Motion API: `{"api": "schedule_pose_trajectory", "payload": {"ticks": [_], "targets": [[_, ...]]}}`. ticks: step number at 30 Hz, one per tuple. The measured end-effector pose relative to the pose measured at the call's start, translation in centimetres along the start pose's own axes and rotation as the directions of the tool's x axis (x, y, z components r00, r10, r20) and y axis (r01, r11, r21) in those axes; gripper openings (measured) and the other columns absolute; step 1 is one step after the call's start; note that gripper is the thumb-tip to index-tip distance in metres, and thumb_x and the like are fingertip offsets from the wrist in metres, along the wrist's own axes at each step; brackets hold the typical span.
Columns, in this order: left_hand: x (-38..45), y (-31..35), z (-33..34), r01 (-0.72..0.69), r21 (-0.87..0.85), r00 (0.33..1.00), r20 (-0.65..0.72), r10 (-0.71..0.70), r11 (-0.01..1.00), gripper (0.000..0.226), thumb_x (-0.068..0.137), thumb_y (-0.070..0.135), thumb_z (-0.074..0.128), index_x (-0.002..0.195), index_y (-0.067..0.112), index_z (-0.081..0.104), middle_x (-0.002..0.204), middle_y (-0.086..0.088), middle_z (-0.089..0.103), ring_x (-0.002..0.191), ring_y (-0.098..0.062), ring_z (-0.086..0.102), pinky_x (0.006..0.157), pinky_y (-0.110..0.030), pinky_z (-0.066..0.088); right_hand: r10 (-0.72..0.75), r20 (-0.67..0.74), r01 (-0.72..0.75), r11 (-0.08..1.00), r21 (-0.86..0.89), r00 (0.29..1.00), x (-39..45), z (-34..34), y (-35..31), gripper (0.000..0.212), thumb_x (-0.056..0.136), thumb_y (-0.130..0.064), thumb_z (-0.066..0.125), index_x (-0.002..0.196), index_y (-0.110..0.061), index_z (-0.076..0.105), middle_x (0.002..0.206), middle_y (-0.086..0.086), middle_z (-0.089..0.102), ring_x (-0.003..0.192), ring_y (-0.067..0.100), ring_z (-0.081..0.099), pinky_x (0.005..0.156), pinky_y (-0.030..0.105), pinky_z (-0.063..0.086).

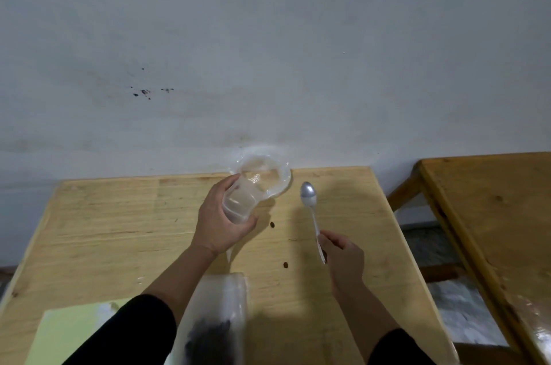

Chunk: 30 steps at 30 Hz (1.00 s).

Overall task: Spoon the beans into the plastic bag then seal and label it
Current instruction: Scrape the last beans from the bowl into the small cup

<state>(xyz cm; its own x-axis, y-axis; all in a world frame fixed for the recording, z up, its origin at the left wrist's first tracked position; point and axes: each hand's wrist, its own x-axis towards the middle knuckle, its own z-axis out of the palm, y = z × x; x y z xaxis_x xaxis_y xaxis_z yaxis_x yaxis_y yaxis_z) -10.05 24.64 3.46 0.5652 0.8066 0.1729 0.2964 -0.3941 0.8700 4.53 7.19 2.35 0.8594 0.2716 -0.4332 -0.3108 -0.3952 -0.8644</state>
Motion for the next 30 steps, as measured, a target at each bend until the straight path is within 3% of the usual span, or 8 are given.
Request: {"api": "schedule_pose_trajectory", "payload": {"ticks": [4,9,13,19,21,24,27,30], "targets": [[-0.6,0.3,0.9,0.026,0.003,0.999,-0.029,-0.026,1.0,0.089,0.054,0.052,0.072,0.133,0.025,0.043,0.129,0.016,0.047,0.117,0.001,0.047,0.092,0.004,0.028,-0.016,-0.054,0.006,0.986,-0.168,0.998,2.4,0.9,1.0,0.013,0.082,-0.016,0.066,0.093,-0.012,0.073,0.082,0.0,0.069,0.078,0.015,0.062,0.074,0.024,0.044],[-1.3,1.0,2.2,0.04,0.025,0.997,-0.06,-0.039,0.999,0.088,0.055,0.05,0.073,0.133,0.023,0.042,0.128,0.018,0.045,0.117,0.017,0.04,0.096,0.001,0.028,-0.068,-0.003,0.061,0.913,-0.402,0.998,4.0,1.4,1.7,0.012,0.081,-0.021,0.066,0.088,-0.015,0.073,0.081,0.004,0.071,0.076,0.019,0.061,0.065,0.022,0.035],[-1.6,1.3,2.9,0.056,0.035,0.995,-0.091,-0.052,0.998,0.086,0.055,0.049,0.073,0.132,0.029,0.039,0.126,0.028,0.041,0.117,0.017,0.04,0.098,-0.001,0.028,-0.151,0.073,0.167,0.833,-0.527,0.986,4.8,1.6,2.0,0.011,0.082,-0.02,0.066,0.082,-0.011,0.072,0.082,0.005,0.071,0.082,0.025,0.064,0.068,0.026,0.038],[-1.9,2.2,3.9,0.068,0.026,0.993,-0.103,-0.065,0.997,0.085,0.057,0.045,0.074,0.132,0.033,0.037,0.128,0.029,0.041,0.122,0.009,0.042,0.099,-0.004,0.029,-0.178,0.148,0.218,0.917,-0.334,0.973,3.7,1.4,-0.7,0.015,0.088,-0.026,0.062,0.081,-0.016,0.07,0.074,-0.005,0.066,0.078,0.016,0.063,0.063,0.022,0.04],[-2.0,2.5,4.1,0.059,0.028,0.994,-0.092,-0.056,0.998,0.085,0.058,0.045,0.075,0.133,0.033,0.036,0.129,0.028,0.041,0.122,0.008,0.042,0.1,-0.006,0.031,-0.195,0.268,0.242,0.958,-0.156,0.943,2.4,1.7,-3.3,0.015,0.087,-0.033,0.061,0.074,-0.027,0.066,0.07,-0.009,0.065,0.069,0.01,0.061,0.065,0.022,0.047],[-2.3,3.2,4.5,0.051,0.027,0.996,-0.079,-0.049,0.998,0.087,0.058,0.047,0.075,0.134,0.032,0.034,0.129,0.026,0.041,0.122,0.008,0.042,0.1,-0.007,0.031,-0.233,0.498,0.257,0.966,0.02,0.835,0.5,2.0,-7.0,0.009,0.084,-0.037,0.065,0.078,-0.032,0.07,0.068,-0.009,0.066,0.06,0.003,0.057,0.06,0.019,0.048],[-2.5,4.2,4.6,0.031,0.012,0.997,-0.066,-0.03,0.999,0.09,0.059,0.049,0.075,0.136,0.032,0.031,0.13,0.026,0.038,0.124,0.01,0.038,0.1,-0.005,0.029,-0.238,0.614,0.328,0.944,-0.036,0.753,-0.3,2.4,-9.1,0.011,0.082,-0.03,0.068,0.086,-0.021,0.073,0.066,-0.012,0.065,0.056,-0.004,0.056,0.055,0.01,0.044],[-2.8,5.1,3.9,0.012,0.033,0.999,-0.044,-0.011,0.999,0.1,0.053,0.059,0.075,0.137,0.03,0.031,0.129,0.022,0.038,0.123,0.013,0.034,0.099,-0.002,0.026,-0.233,0.638,0.388,0.915,-0.113,0.734,-0.7,2.7,-10.1,0.01,0.084,-0.022,0.066,0.079,-0.016,0.072,0.062,-0.006,0.063,0.052,0.003,0.054,0.053,0.013,0.045]]}}
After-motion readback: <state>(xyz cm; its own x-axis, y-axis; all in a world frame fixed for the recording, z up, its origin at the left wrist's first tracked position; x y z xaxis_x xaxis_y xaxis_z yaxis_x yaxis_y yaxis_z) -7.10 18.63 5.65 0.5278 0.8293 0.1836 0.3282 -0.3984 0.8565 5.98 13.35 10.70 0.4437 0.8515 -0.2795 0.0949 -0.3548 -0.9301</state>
